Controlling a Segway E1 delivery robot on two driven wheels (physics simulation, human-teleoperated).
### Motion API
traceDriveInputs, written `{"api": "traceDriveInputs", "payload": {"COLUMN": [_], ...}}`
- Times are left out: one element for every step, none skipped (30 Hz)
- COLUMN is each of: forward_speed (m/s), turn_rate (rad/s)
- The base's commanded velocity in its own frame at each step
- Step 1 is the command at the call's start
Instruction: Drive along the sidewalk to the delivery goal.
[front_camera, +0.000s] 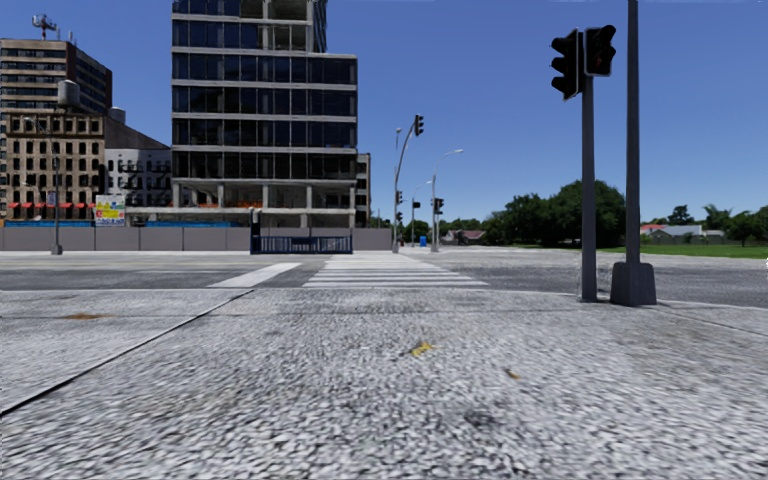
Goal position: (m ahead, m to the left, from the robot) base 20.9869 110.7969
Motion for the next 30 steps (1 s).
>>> {"api": "traceDriveInputs", "payload": {"forward_speed": [2.00,2.00,2.00,2.00,2.00,2.00,2.00,2.00,2.00,2.00,2.00,2.00,2.00,2.00,2.00,2.00,2.00,2.00,2.00,2.00,2.00,2.00,2.00,2.00,2.00,2.00,2.00,2.00,2.00,2.00], "turn_rate": [-0.26,-0.24,-0.17,-0.17,-0.11,0.00,0.00,0.00,0.00,0.00,0.00,0.00,0.00,0.00,0.00,0.00,0.00,0.00,0.00,0.00,0.00,0.00,0.00,0.00,0.00,0.00,0.00,0.00,0.00,0.00]}}
